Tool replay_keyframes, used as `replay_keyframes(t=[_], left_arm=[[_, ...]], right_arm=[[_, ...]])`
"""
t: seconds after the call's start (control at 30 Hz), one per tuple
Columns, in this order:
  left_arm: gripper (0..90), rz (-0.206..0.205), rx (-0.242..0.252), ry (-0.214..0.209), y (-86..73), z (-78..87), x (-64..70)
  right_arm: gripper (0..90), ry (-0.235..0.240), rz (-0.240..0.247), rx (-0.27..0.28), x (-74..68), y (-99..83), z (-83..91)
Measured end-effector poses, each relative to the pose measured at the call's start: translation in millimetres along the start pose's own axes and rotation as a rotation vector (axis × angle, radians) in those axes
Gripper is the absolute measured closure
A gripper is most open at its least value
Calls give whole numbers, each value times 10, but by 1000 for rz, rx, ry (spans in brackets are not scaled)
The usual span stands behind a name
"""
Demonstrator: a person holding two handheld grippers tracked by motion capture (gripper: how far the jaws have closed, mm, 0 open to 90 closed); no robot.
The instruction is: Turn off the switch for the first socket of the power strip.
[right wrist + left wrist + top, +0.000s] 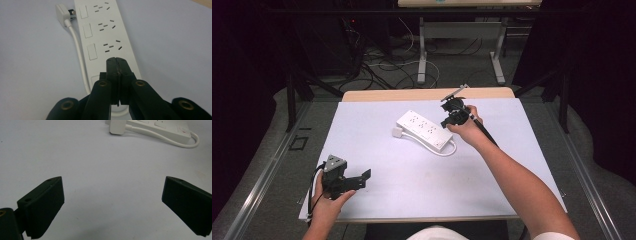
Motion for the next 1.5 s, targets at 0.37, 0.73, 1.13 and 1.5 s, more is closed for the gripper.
replay_keyframes(t=[0.37,0.73,1.13,1.5], left_arm=[[40,5,4,-4,1,1,4],[41,6,2,-6,-1,-2,1],[41,6,4,-7,-1,0,2],[41,7,7,-7,0,0,2]], right_arm=[[900,-11,-18,-19,36,43,-99],[900,-20,-40,-33,52,81,-238],[900,-2,-62,-15,-29,164,-338],[900,7,-52,-9,-132,229,-467]])
Point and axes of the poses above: each handheld gripper's, and its own axes: z roughly backward along the jaws, y roughly out of its top, x roughly to its right, the point moved 4 cm from there along -z, roughly forward along the jaws, and after that the axes turned 10 degrees about -x, right-handed, at the moved point
